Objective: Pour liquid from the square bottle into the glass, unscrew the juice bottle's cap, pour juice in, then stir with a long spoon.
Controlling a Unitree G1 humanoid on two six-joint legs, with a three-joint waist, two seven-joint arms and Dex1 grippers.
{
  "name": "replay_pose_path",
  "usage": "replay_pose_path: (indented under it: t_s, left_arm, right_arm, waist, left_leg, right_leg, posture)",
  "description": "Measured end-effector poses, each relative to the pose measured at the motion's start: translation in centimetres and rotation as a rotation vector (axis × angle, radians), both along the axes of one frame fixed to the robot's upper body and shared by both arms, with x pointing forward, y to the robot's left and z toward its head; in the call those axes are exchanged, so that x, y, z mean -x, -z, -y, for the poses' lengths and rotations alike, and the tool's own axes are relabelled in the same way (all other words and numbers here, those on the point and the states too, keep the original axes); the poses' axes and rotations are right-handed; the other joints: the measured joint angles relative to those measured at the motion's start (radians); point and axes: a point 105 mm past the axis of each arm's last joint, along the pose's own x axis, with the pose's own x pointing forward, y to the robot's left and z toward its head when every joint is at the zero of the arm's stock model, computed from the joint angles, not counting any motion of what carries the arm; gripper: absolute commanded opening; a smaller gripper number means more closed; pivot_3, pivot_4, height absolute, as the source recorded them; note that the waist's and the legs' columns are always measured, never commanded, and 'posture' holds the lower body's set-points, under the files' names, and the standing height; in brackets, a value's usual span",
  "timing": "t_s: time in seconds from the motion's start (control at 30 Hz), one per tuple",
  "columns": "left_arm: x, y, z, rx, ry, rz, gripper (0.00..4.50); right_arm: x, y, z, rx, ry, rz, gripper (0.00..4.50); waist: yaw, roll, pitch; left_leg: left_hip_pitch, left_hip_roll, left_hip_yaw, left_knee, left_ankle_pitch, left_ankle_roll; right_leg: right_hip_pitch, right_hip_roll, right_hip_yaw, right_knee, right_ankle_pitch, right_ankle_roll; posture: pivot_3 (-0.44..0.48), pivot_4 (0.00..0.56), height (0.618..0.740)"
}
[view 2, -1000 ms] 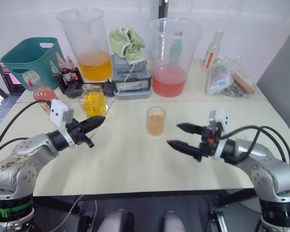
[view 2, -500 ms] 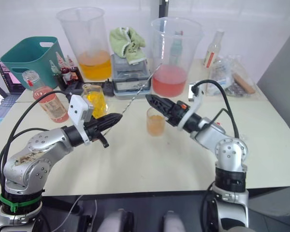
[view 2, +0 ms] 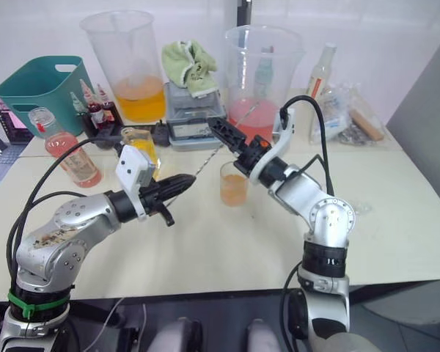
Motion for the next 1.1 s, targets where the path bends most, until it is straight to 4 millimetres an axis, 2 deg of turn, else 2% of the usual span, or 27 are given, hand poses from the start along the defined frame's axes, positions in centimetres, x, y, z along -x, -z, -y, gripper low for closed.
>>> replay_pose_path:
  t_s: [0.33,0.77,0.93,1.03,1.1]
  left_arm:
    - [-0.3,0.0,-0.2,-0.005,-0.012,-0.001,0.0]
    - [-0.3,0.0,-0.1,-0.003,-0.005,-0.002,0.0]
    - [-0.3,-0.4,-0.7,0.008,-0.01,0.006,1.62]
    - [-0.6,-0.9,-2.1,0.011,-0.036,0.013,2.63]
    - [-0.6,-1.3,-3.2,0.004,-0.035,0.024,3.28]
  right_arm:
    - [-0.2,0.2,0.8,0.025,0.023,0.005,0.01]
    - [-0.2,0.2,0.9,0.056,0.029,0.039,0.01]
    - [-0.8,0.0,1.8,0.065,0.062,0.055,0.0]
    - [-1.3,-1.4,2.8,0.085,0.103,0.114,0.0]
    - [-2.2,-3.0,4.3,0.116,0.159,0.18,0.0]
  waist:
    - [-0.001,0.0,0.0]
    - [-0.001,0.0,0.0]
    - [-0.001,0.0,0.0]
    - [-0.001,0.0,0.0]
    - [-0.001,0.0,0.0]
  left_leg:
    - [0.0,0.0,0.0,0.0,0.0,0.0]
    - [0.0,0.0,0.0,-0.001,0.0,0.0]
    - [0.0,0.0,0.0,-0.001,0.0,0.0]
    - [0.0,0.0,0.0,-0.001,0.0,0.0]
    - [-0.001,0.0,0.001,-0.001,0.0,0.0]
  right_leg:
    - [0.0,0.0,0.0,-0.001,0.0,0.0]
    - [0.0,0.0,0.0,-0.001,0.0,0.0]
    - [0.0,0.0,0.0,-0.001,0.0,0.0]
    - [-0.001,0.001,0.0,-0.001,0.0,0.0]
    - [-0.001,0.001,0.0,-0.002,0.0,0.0]
  posture:
    - [0.0,0.15,0.74]
    - [0.0,0.15,0.74]
    - [0.0,0.15,0.74]
    - [0.0,0.15,0.74]
    - [0.0,0.15,0.74]
